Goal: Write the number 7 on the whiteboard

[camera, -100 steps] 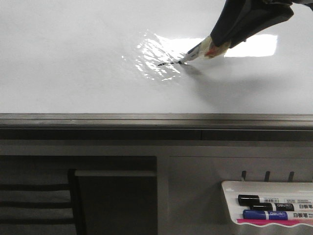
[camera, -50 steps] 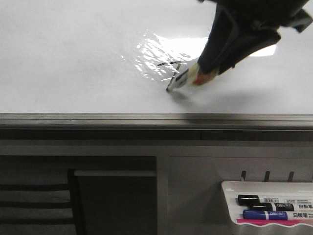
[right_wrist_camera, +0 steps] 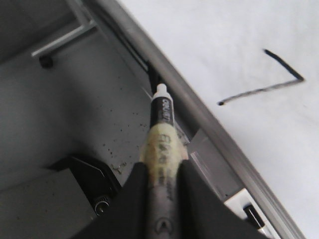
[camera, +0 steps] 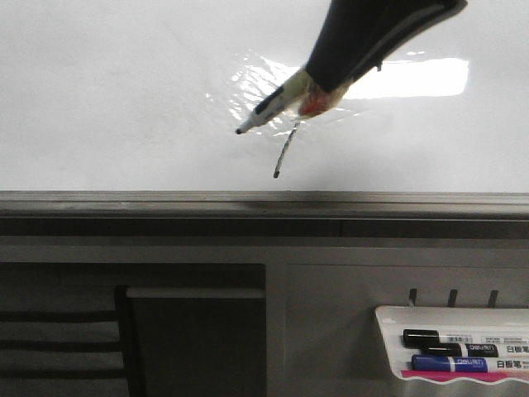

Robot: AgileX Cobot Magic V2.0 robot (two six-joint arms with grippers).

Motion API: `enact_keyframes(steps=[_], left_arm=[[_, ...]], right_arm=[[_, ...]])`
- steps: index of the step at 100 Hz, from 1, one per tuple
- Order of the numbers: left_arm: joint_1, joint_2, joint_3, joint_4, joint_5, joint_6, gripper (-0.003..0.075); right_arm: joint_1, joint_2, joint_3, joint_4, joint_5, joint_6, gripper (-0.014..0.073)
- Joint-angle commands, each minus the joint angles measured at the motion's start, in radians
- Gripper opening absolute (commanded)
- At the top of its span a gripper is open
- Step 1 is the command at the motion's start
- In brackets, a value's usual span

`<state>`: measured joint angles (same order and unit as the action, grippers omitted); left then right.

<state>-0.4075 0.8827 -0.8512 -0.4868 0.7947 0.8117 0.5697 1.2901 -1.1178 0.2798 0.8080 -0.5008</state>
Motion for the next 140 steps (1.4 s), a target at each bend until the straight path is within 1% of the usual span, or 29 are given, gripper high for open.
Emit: enact_keyframes(steps=[1,16,29,44,55,76,83,96,111,134,140], left_arm=[[-0.065,0.063,-0.055,-0.078,0.009,0.083,0.0420],[-0.184,0.177,-0.078,-0.080,-0.032,0.122,0.0420],[-0.273,0.262,-0.084,-0.081,-0.133,0.178,0.0419],[-0.362,0.331,-0.084,-0.081,-0.253,0.200,0.0419],[-0.395,0.359,-0.084,-0.081,-0.289,0.206,0.0419],[-0.400,0.376,-0.084,-0.081,-0.343,0.206,0.0414],[-0.400,0.376,-0.084,-0.081,-0.343,0.206,0.0371],[-0.400,0.376,-0.084,-0.081,-0.346,0.206,0.0240],[-0.400,0.376,-0.084,-0.081,-0.348,0.206,0.0114],[-0.400,0.376,-0.084,-0.081,-0.348,0.206,-0.0014],[-0.400,0.376,-0.084,-0.081,-0.348,0.206,-0.0020]], right_arm=[[0.043,-0.051,-0.036,0.010,0.014,-0.130,-0.0064],[0.103,-0.076,-0.036,0.010,0.031,-0.242,-0.0064],[0.115,-0.076,-0.040,0.010,0.035,-0.252,-0.0064],[0.115,-0.076,-0.040,0.010,0.035,-0.252,-0.0064],[0.115,-0.076,-0.040,0.010,0.035,-0.252,-0.0064],[0.115,-0.076,-0.040,0.008,0.039,-0.252,-0.0064],[0.115,-0.076,-0.040,0.008,0.039,-0.252,-0.0064],[0.115,-0.076,-0.040,0.008,0.039,-0.252,-0.0064],[0.115,-0.076,-0.040,0.008,0.040,-0.252,-0.0064],[0.115,-0.076,-0.040,0.008,0.043,-0.252,-0.0060],[0.115,-0.076,-0.040,0.008,0.043,-0.252,-0.0019]])
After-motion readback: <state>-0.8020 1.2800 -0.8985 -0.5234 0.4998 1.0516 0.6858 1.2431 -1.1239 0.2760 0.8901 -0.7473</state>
